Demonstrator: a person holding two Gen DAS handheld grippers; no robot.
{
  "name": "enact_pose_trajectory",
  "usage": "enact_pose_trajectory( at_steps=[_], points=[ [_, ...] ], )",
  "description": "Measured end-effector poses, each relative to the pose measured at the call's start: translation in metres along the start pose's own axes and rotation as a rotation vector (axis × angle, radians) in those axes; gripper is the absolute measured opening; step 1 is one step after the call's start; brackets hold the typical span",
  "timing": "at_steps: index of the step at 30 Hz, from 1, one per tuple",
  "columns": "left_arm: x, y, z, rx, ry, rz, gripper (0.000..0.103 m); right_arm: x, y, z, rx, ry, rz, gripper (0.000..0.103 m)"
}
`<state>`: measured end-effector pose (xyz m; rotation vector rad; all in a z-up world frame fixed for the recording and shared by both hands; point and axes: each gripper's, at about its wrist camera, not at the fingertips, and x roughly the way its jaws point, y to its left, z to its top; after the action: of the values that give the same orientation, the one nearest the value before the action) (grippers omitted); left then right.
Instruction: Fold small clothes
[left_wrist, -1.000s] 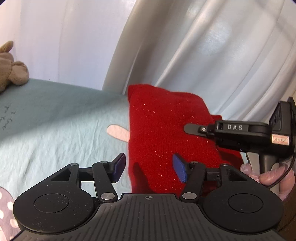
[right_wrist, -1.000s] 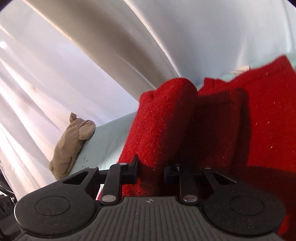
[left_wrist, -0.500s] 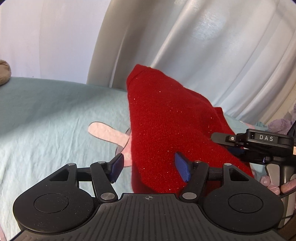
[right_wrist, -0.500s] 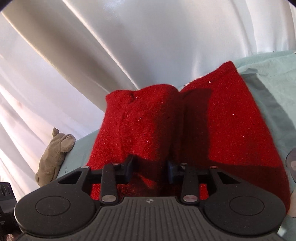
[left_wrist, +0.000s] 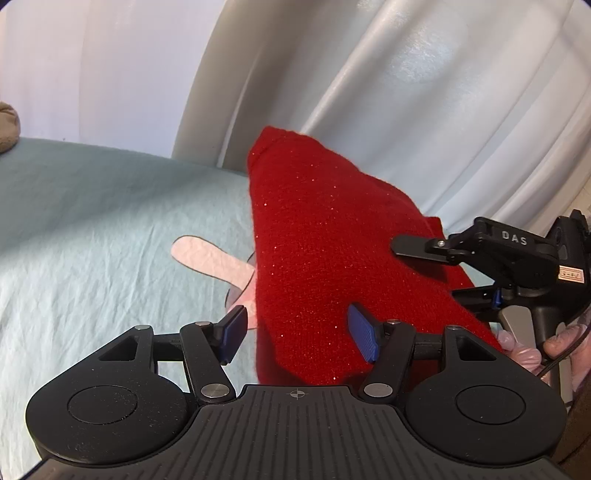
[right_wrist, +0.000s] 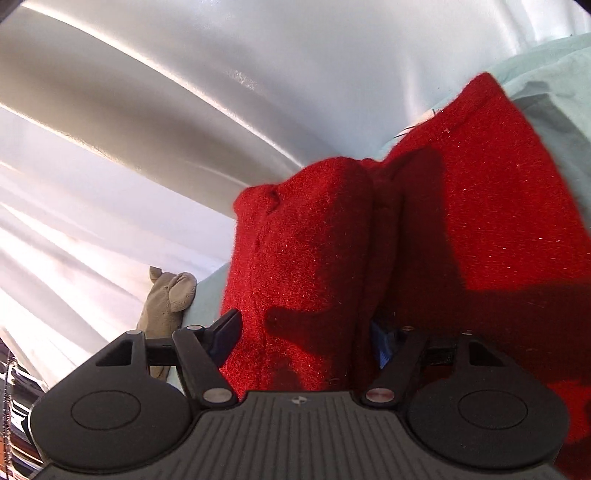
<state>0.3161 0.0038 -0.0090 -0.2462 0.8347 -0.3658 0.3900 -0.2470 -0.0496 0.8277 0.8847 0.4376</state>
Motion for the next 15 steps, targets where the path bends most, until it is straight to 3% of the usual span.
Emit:
enact_pose_trajectory(
  at_steps=[2,4,9,12,15],
  points=[
    [-0.003,-0.001,0.000,0.010,-0.010,0.023,0.066,0.006,0.001,0.000,-0.012,0.004,-0.023,0.054],
    [-0.012,-0.004,0.000,0.024,-0.035,0.066,0.066,0.005,0.016,-0.003,-0.119,-0.026,-0.060,0.034],
    [-0.049,-0.014,-0.006,0.084,-0.076,0.034,0.067,-0.019,0.086,-0.015,-0.530,-0.185,-0.242,0.029],
    [-0.053,-0.029,-0.021,0.173,-0.044,0.004,0.067,-0.041,0.104,-0.013,-0.645,-0.294,-0.308,0.029],
    [-0.038,-0.050,-0.037,0.272,0.009,-0.008,0.067,-0.055,0.102,-0.009,-0.694,-0.345,-0.385,0.029]
  ],
)
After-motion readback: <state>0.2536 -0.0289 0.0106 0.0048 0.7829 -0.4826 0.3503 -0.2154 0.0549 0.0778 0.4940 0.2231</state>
